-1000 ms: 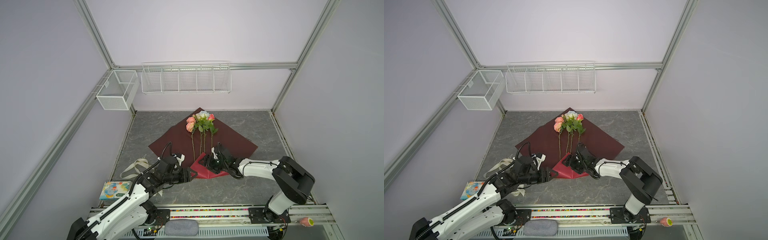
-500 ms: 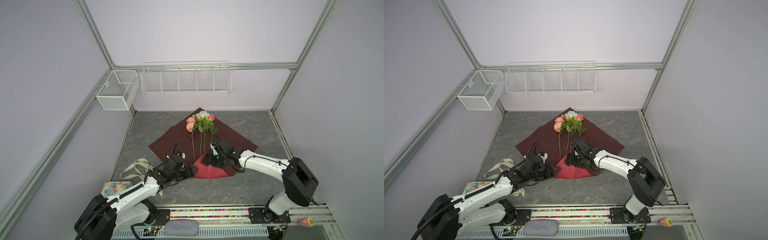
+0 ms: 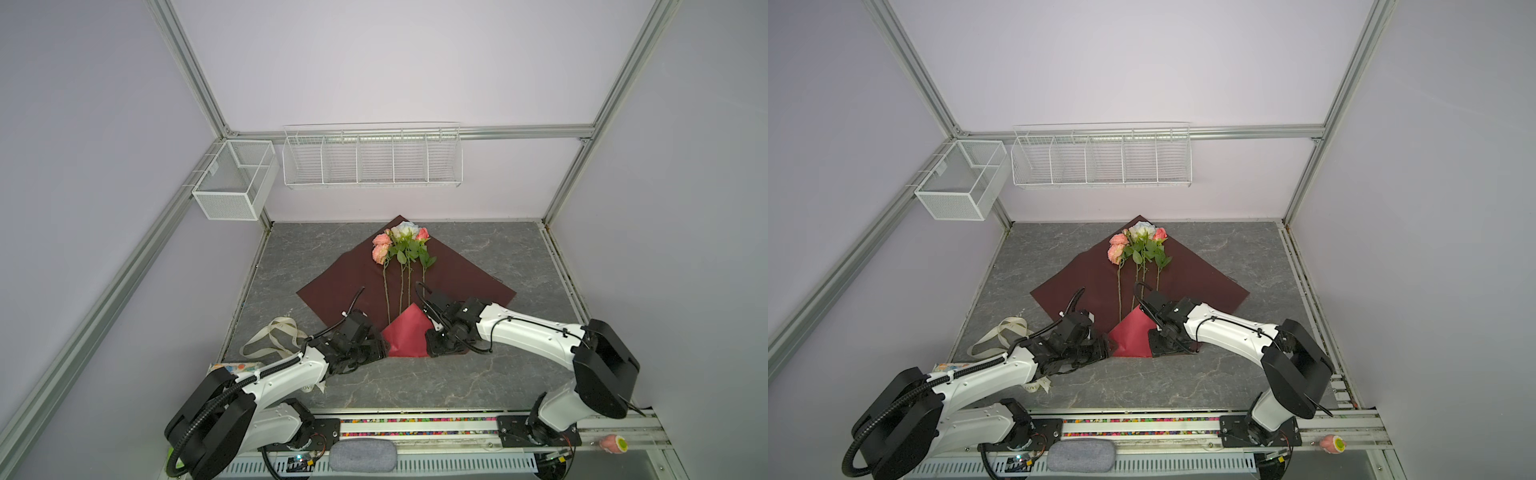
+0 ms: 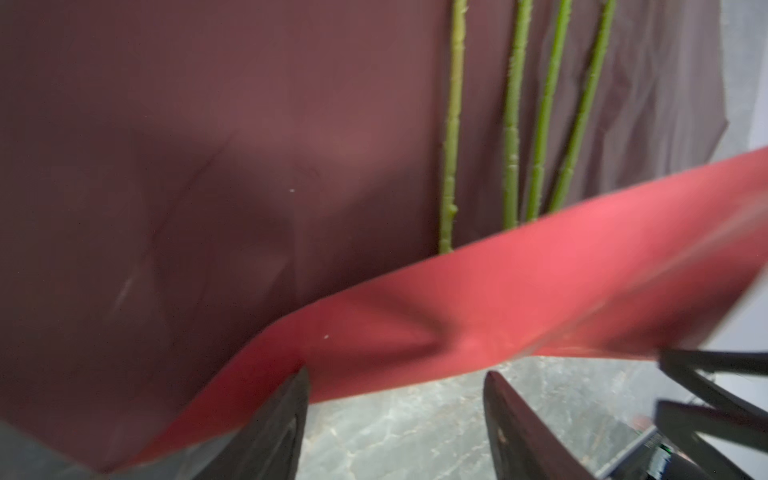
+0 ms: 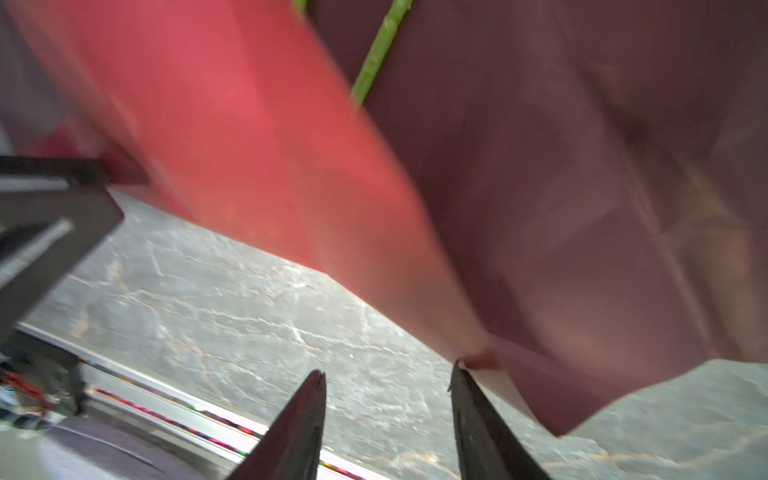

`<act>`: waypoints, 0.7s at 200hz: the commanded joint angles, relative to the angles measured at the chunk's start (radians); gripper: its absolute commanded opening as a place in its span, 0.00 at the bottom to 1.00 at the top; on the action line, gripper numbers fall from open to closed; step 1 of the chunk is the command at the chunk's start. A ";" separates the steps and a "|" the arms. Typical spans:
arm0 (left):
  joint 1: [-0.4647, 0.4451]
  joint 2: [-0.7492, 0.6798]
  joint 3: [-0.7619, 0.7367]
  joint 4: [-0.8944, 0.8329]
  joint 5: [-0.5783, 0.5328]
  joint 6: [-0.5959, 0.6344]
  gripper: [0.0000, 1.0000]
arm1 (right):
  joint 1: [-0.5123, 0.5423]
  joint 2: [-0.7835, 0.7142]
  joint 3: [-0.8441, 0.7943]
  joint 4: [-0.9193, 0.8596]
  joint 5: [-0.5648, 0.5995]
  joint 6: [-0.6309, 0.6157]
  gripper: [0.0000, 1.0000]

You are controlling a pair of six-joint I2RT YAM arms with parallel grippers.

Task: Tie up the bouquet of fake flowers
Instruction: 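Lift the near paper corner up over the stem ends with both grippers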

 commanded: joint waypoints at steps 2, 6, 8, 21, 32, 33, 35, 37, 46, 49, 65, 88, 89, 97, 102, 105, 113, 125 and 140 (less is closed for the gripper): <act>0.000 0.051 0.058 -0.052 -0.034 0.020 0.67 | 0.002 0.047 0.030 -0.093 0.101 0.005 0.45; 0.000 0.060 0.069 -0.065 -0.034 0.025 0.67 | 0.002 0.051 0.032 -0.098 0.111 0.013 0.43; 0.000 0.064 0.075 -0.072 -0.034 0.027 0.67 | 0.002 0.053 0.031 -0.099 0.113 0.014 0.43; 0.000 0.089 0.112 -0.115 -0.035 0.051 0.68 | 0.002 0.063 0.027 -0.100 0.122 0.025 0.42; 0.001 0.108 0.134 -0.142 -0.047 0.064 0.68 | 0.002 0.069 0.016 -0.099 0.128 0.030 0.41; 0.002 0.110 0.135 -0.144 -0.048 0.064 0.68 | 0.002 0.070 0.016 -0.099 0.128 0.030 0.42; 0.002 0.113 0.138 -0.146 -0.050 0.066 0.68 | 0.001 0.071 0.014 -0.099 0.131 0.031 0.41; 0.002 0.116 0.141 -0.150 -0.053 0.069 0.68 | 0.001 0.072 0.012 -0.099 0.134 0.031 0.41; 0.003 0.125 0.152 -0.168 -0.064 0.072 0.68 | 0.002 0.073 0.004 -0.100 0.149 0.037 0.41; 0.004 0.127 0.154 -0.171 -0.066 0.072 0.68 | 0.001 0.071 0.000 -0.096 0.155 0.040 0.41; 0.008 0.121 0.152 -0.174 -0.070 0.073 0.68 | -0.004 0.066 -0.022 -0.071 0.167 0.039 0.41; 0.013 0.096 0.144 -0.191 -0.085 0.068 0.68 | -0.009 0.088 -0.031 -0.074 0.180 0.035 0.39; 0.014 0.094 0.142 -0.191 -0.085 0.067 0.68 | -0.009 0.089 -0.031 -0.074 0.180 0.034 0.39; 0.017 0.077 0.137 -0.199 -0.087 0.057 0.68 | -0.009 0.100 -0.031 -0.079 0.178 0.034 0.39; 0.020 0.065 0.133 -0.202 -0.084 0.057 0.68 | -0.008 0.104 -0.031 -0.081 0.176 0.033 0.39; 0.020 0.057 0.131 -0.203 -0.080 0.057 0.68 | -0.007 0.107 -0.031 -0.083 0.176 0.033 0.39; 0.022 0.032 0.124 -0.201 -0.072 0.063 0.68 | -0.003 0.109 -0.031 -0.087 0.183 0.034 0.38; 0.022 -0.019 0.111 -0.200 -0.068 0.066 0.69 | 0.006 0.107 -0.038 -0.089 0.200 0.042 0.37; 0.022 -0.092 0.078 -0.175 -0.081 0.062 0.70 | 0.007 0.110 -0.045 -0.097 0.206 0.048 0.36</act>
